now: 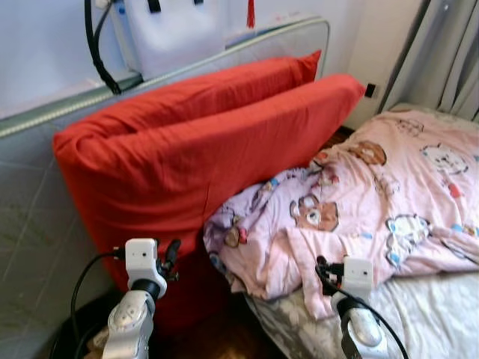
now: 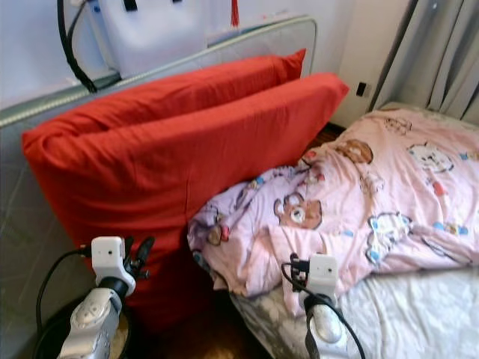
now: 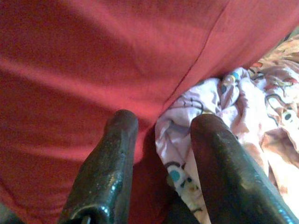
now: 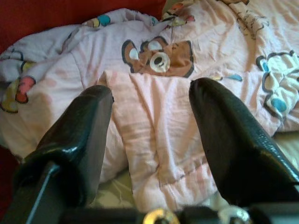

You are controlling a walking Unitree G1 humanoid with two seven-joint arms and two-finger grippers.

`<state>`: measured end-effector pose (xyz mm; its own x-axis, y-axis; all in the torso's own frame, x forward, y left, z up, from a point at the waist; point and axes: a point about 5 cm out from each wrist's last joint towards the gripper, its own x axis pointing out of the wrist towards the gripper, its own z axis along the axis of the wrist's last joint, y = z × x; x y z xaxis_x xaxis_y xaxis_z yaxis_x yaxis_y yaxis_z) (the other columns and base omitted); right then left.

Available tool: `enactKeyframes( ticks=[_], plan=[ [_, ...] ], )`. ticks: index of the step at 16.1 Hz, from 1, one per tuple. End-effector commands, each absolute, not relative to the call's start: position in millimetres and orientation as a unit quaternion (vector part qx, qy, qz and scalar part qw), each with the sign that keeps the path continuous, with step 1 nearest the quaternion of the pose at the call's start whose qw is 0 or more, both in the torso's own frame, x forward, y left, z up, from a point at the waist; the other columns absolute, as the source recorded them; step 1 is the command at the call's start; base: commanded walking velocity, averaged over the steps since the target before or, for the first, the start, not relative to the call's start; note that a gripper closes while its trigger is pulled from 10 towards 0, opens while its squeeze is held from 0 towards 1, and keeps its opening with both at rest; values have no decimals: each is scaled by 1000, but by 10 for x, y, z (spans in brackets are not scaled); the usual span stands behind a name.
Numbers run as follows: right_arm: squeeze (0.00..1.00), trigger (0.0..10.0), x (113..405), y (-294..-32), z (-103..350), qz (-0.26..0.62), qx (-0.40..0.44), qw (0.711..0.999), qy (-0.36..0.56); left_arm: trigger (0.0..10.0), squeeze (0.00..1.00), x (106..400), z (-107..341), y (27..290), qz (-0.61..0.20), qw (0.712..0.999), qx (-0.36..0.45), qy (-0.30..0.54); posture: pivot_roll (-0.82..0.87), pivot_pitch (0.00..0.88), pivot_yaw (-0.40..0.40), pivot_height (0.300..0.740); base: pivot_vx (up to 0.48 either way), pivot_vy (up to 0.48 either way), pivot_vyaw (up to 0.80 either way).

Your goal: Clean up the room

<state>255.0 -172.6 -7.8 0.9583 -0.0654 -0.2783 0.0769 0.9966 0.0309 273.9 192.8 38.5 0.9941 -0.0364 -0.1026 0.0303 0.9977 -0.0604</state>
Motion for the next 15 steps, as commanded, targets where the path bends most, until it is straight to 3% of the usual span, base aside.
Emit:
enactKeyframes(
  ticks=[1,15],
  plan=[
    [0,10000,2576,-1707,-56,-31,22,990,136,10000,0,2745,392,1949,-14,998,-30,51,-56,28,25,666,0,0,0],
    [0,10000,2573,-1657,-90,-17,27,988,149,10000,0,2717,353,1944,-15,998,-37,58,-45,38,25,666,0,0,0]
  ],
)
